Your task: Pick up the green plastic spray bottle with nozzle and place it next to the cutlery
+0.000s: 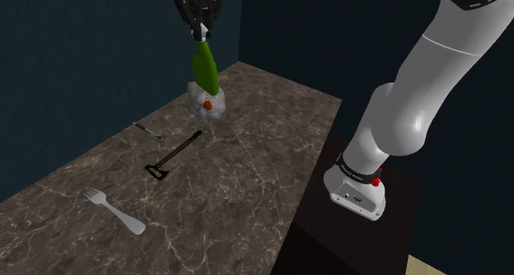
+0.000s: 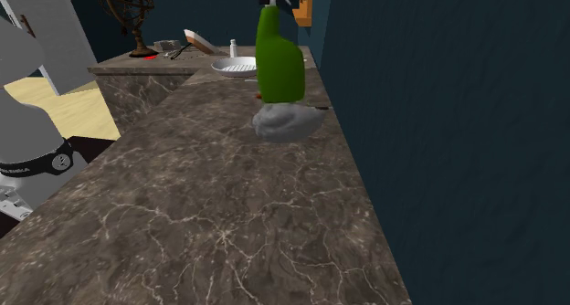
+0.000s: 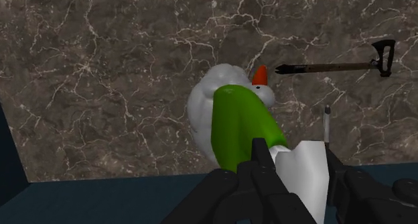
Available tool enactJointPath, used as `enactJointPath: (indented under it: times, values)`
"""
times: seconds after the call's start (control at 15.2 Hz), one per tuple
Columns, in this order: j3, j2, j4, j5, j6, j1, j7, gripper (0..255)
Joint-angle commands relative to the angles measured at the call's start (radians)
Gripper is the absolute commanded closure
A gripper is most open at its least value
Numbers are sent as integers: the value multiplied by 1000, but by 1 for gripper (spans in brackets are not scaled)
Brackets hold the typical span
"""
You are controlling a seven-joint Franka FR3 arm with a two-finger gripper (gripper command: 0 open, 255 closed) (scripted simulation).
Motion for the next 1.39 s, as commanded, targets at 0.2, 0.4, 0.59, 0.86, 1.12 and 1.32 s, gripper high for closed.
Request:
enactJointPath:
  times: [0.2,0.4,0.59,0.86,1.12,1.32]
  values:
    - [61,-26,-41,10,11,56,115,255]
    - [99,-25,-40,14,12,90,186,255]
    - [138,-16,-29,16,12,123,259,255]
    - [170,-3,-41,15,38,153,320,255]
    - [170,-7,-99,16,92,153,318,255]
    - [170,-7,-139,17,133,153,318,255]
